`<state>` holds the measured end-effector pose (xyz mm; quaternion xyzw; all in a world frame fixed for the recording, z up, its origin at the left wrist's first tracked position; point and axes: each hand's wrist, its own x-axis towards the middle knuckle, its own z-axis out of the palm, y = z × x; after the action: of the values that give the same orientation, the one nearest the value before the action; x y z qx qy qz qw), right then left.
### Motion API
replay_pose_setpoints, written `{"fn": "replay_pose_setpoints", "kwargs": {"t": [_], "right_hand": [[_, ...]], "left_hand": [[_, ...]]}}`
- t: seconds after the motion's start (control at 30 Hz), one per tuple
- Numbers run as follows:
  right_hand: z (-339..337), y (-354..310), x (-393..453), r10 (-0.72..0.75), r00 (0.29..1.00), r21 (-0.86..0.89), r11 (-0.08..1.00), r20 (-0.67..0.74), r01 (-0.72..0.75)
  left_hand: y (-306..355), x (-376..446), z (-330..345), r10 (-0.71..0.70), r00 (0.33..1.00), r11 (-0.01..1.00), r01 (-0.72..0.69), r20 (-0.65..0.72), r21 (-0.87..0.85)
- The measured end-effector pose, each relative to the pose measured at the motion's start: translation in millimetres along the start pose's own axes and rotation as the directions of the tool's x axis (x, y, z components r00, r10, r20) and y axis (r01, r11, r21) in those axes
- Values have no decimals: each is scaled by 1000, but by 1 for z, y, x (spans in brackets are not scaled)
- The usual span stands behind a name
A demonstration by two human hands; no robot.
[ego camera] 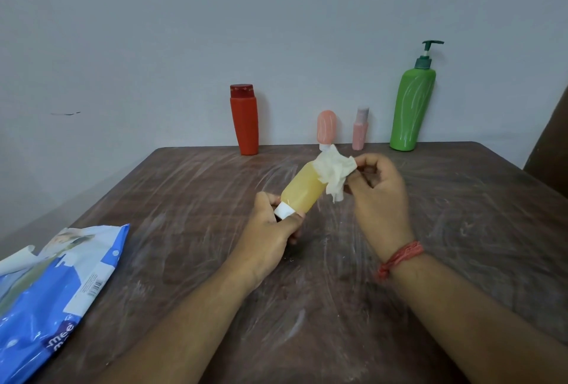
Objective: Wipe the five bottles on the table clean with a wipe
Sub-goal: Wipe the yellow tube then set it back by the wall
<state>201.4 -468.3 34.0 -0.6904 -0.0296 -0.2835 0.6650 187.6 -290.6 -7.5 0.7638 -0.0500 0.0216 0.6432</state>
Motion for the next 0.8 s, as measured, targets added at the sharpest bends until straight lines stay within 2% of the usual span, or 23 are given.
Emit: {"fn": "replay_pose_setpoints", "kwargs": {"t": [0.07,0.13,0.17,0.23,0.3,0.37,0.4,0.43,0.57,0.6,0.7,0.73,0.8], "right_hand": [[-3,-2,4,-110,988,-95,991,-109,99],[-4,-5,2,-279,958,-221,940,-66,258],[-4,-3,-1,-373,927,-311,878,36,365],[2,-1,-11,-478,823,-474,673,308,568],[9,-2,-20,-481,721,-465,554,499,691],[12,-3,-22,-511,605,-408,451,610,793],[11,-3,-22,-511,571,-402,410,642,819],[10,-4,-20,-500,569,-420,385,653,822],[2,-10,-10,-502,653,-531,383,567,755],[3,-11,-11,-513,633,-506,383,580,773],[8,-8,-21,-495,470,-353,316,730,881],[6,-9,-19,-485,468,-349,319,739,881],[-1,-8,-8,-499,566,-427,374,656,824]], "left_hand": [[1,0,0,-4,1000,1000,4,6,-8],[2,-1,0,0,1000,1000,0,10,2],[3,-1,1,1,1000,1000,-1,9,14],[5,-3,2,-1,1000,1000,1,5,25],[6,-4,1,-9,1000,1000,9,6,5],[8,-6,0,-10,1000,1000,10,12,-24],[8,-6,0,-3,1000,1000,3,10,-21],[9,-7,0,10,1000,1000,-10,10,-3],[11,-7,2,65,998,988,-67,20,140],[11,-7,2,81,997,980,-83,16,180],[12,-9,3,154,988,955,-154,18,252],[13,-10,3,162,987,951,-161,18,266],[15,-11,5,142,990,953,-139,11,268]]}}
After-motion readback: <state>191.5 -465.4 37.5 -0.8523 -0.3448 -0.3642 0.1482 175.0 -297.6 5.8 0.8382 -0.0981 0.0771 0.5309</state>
